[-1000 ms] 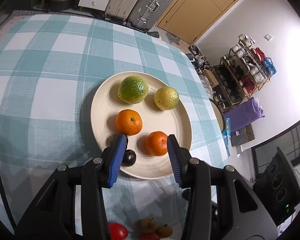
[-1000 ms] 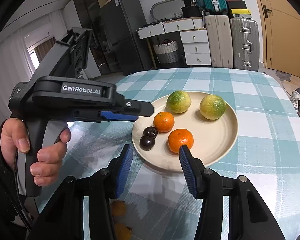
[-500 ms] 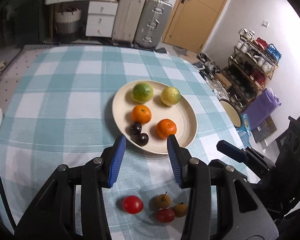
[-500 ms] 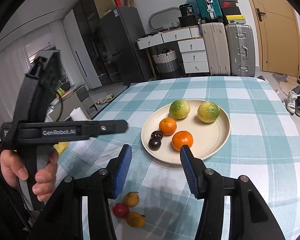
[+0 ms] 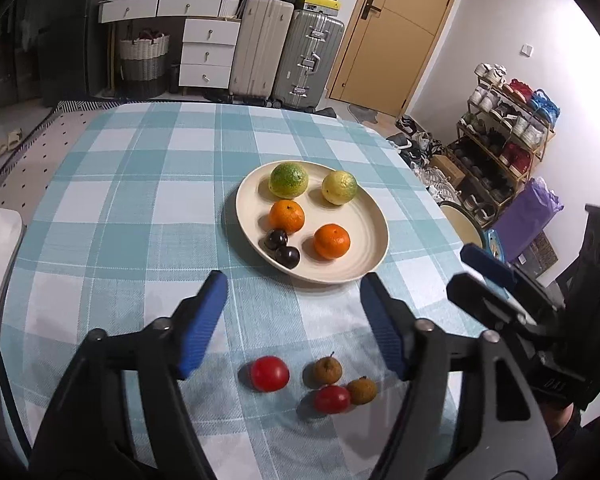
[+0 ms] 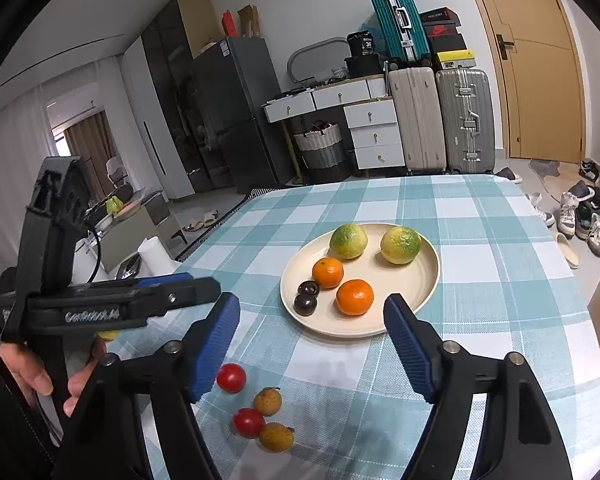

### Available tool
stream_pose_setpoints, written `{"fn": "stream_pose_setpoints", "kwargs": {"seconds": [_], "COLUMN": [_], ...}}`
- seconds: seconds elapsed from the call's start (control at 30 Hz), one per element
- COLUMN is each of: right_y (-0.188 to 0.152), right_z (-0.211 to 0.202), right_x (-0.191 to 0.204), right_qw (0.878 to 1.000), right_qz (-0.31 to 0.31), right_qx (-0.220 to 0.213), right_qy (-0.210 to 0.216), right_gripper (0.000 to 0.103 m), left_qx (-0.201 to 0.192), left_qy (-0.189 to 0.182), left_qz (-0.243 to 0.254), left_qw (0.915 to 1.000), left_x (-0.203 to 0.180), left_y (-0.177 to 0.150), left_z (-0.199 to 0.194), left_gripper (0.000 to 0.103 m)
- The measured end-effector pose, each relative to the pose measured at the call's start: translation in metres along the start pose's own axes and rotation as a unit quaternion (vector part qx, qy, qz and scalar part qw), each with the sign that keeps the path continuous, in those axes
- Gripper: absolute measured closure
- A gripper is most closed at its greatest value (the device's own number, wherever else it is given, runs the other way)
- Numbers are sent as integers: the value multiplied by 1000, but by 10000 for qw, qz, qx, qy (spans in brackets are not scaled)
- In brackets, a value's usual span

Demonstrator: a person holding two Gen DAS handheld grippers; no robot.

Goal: Organize fruits
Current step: 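Move the right gripper back toward the small brown fruits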

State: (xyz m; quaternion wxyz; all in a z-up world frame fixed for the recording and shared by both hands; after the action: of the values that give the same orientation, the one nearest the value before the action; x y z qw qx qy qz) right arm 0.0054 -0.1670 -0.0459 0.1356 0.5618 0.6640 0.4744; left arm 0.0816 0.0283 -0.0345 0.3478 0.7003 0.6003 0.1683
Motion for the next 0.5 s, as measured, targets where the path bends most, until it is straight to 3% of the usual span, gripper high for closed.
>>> {"fn": "stream_pose_setpoints", "kwargs": {"seconds": [0.13,0.33,0.47,0.5], "right_y": [-1,-8,-17,-20], "right_z": [-3,-4,-3,-2], "right_x": [3,2,-5,-6], "right_qw": [9999,9998,9994,9991], "right_qz": [18,89,232,273], "right_qx": [58,166,269,317], "right_qy": [81,12,21,32], "right_gripper": [22,17,16,16], "left_qx": [1,134,175,186], "left_qy": [5,19,118,126], "left_qz": [-84,-91,-143,-177], "left_qw": [10000,9999,9997,9996], "left_x": [1,2,7,8], "left_y": [-9,-24,-37,-40], "left_z": [-6,-7,-7,-7], "left_gripper": [21,18,2,2]}}
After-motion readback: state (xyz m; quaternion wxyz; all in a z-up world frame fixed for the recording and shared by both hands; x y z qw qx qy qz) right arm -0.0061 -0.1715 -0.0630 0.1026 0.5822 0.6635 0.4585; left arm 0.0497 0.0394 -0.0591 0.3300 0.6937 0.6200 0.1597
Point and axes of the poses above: each gripper's, at about its wrist camera, not at the fingertips, and z roughly the way its jaws point, x to its left, y to its top, the point moved 3 cm from there along z, roughly the way its jaws point, and after that the axes turned 6 degrees about z, right-handed, at the moved point
